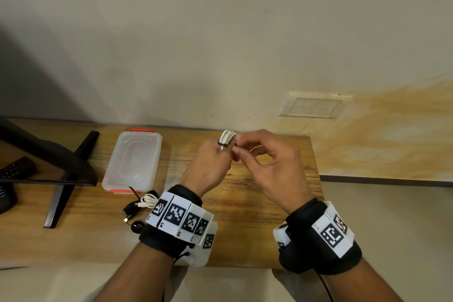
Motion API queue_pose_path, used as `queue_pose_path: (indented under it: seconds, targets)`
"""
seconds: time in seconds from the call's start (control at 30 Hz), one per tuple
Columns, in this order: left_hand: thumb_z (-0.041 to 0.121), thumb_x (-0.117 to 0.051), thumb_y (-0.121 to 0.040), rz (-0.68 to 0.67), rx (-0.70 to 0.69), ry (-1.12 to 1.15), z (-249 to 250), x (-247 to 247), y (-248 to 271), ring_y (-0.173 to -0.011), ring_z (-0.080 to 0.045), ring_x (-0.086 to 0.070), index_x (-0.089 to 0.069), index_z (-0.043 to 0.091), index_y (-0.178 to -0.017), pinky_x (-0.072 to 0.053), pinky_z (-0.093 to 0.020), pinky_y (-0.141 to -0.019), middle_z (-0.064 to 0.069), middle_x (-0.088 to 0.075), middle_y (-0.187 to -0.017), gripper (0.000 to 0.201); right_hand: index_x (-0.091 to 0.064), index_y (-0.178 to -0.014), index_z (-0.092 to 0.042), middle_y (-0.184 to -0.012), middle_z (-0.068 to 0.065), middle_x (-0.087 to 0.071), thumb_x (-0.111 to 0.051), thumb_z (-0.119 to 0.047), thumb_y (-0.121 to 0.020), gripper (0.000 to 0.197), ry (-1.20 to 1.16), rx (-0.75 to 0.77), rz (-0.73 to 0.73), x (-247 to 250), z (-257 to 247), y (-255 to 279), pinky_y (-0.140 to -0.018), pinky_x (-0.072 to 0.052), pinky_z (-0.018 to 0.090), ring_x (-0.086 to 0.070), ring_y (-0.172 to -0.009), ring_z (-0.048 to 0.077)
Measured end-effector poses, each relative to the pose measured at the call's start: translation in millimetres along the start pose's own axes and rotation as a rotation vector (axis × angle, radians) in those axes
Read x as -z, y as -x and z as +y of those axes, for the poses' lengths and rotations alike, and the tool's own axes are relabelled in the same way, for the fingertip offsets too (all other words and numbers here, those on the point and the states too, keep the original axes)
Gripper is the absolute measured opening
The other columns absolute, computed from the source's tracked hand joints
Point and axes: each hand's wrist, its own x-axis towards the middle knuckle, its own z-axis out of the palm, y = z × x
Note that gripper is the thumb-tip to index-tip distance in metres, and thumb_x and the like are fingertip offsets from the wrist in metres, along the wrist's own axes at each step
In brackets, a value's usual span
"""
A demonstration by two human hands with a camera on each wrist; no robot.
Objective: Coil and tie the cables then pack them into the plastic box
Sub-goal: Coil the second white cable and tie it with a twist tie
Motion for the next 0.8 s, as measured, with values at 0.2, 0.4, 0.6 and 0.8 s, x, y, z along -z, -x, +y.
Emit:
queue_pose_path:
  seconds: [0.2, 0.4, 0.6, 0.8]
  targets:
    - [0.03, -0.048, -0.1, 0.003, 0.001, 0.032, -0.3, 1.5, -0.7, -0.043, -0.013, -0.031, -0.056, 0.019, -0.062, -0.026, -0.029, -0.045, -0.001, -0.042, -0.054, 0.04, -0.079, -0.102, -0.009, -0.1, 0.001, -0.074, -0.077, -0.004, -0.086, 0.017, 0.053, 0.06, 0.003, -0.9, 6.9, 0.8, -0.079, -0.059, 0.027, -0.069, -0.092, 0.009]
    - [0.022, -0.05, -0.097, 0.023, 0.014, 0.01, -1.0, 1.4, -0.8, -0.042, -0.012, -0.032, -0.053, 0.022, -0.054, -0.026, -0.031, -0.047, 0.005, -0.043, -0.047, 0.043, -0.08, -0.1, -0.011, -0.1, -0.002, -0.074, -0.077, -0.003, -0.085, 0.016, 0.048, 0.04, -0.012, -1.2, 10.6, 0.1, -0.083, -0.059, 0.034, -0.069, -0.095, 0.009]
    - [0.014, -0.048, -0.097, 0.003, 0.011, -0.031, 3.6, 1.4, 1.4, -0.039, -0.007, -0.029, -0.049, 0.019, -0.057, -0.026, -0.028, -0.044, 0.011, -0.039, -0.041, 0.04, -0.08, -0.1, -0.013, -0.101, -0.002, -0.074, -0.077, -0.003, -0.085, 0.018, 0.049, 0.047, -0.024, -1.6, 11.3, 0.7, -0.085, -0.058, 0.037, -0.069, -0.097, 0.011]
    - [0.002, -0.046, -0.087, -0.011, 0.011, -0.075, 3.1, 1.6, 1.7, -0.04, -0.007, -0.027, -0.045, 0.018, -0.056, -0.024, -0.028, -0.045, 0.007, -0.038, -0.047, 0.035, -0.08, -0.1, -0.012, -0.101, -0.001, -0.074, -0.078, -0.003, -0.084, 0.018, 0.033, 0.043, -0.019, -3.3, 12.8, 0.8, -0.085, -0.058, 0.04, -0.069, -0.097, 0.014]
